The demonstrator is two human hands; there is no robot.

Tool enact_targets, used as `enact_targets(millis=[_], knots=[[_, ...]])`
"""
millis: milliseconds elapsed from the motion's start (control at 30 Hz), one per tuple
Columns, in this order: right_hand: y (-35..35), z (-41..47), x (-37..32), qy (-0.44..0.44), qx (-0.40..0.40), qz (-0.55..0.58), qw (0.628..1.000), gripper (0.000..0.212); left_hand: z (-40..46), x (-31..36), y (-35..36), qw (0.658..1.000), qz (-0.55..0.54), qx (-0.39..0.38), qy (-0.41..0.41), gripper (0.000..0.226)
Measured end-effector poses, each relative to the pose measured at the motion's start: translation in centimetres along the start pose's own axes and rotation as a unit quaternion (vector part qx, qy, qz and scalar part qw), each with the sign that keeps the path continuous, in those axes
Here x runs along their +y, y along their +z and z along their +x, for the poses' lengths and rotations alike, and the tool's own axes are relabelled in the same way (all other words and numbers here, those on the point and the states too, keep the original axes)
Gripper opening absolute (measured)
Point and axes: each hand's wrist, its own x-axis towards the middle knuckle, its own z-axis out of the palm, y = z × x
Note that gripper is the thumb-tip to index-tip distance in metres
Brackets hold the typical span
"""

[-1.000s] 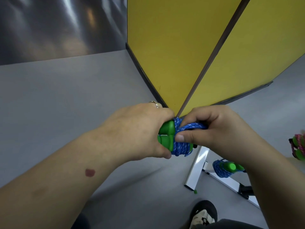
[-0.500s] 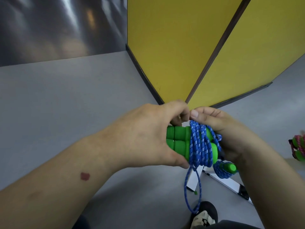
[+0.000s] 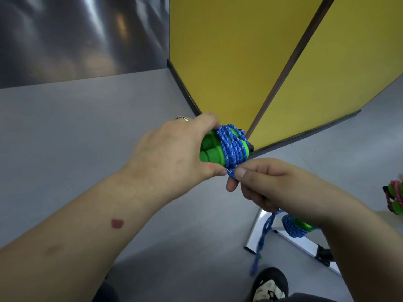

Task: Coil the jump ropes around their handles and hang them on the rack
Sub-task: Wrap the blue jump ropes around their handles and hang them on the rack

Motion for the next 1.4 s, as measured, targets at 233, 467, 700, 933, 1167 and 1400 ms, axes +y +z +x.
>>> enact_targets(millis=[233,467,700,933,1167,1400], knots=[[-1.1,-1.2,-0.9,-0.120,0.039,-0.066,0.990,0.032,0.0,0.4,0.4,0.996,0.051,-0.066,0.020,0.068],[-1.4,-0.4,-0.3,-0.180,0.136,-0.017,0.974,0.023,-0.4,1.6,0.5,0.982,0.062,-0.139,0.110,0.063],[-2.1,0.5,1.3,-0.150,0.116,0.082,0.978,0.022,-1.0,1.8,0.0,0.978,-0.028,-0.173,0.114,0.067],[-1.8,1.4,2.0,-0.066,0.080,0.204,0.974,0.020,-1.5,1.8,-0.5,0.973,-0.119,-0.172,0.096,0.078],[-1.5,1.4,2.4,-0.028,0.093,0.190,0.977,0.027,-1.3,1.4,-1.4,0.961,-0.227,-0.136,0.077,0.071],[-0.1,1.2,1.8,0.001,0.082,-0.028,0.996,0.037,-0.7,0.6,-0.8,0.982,-0.183,-0.033,0.028,0.070]])
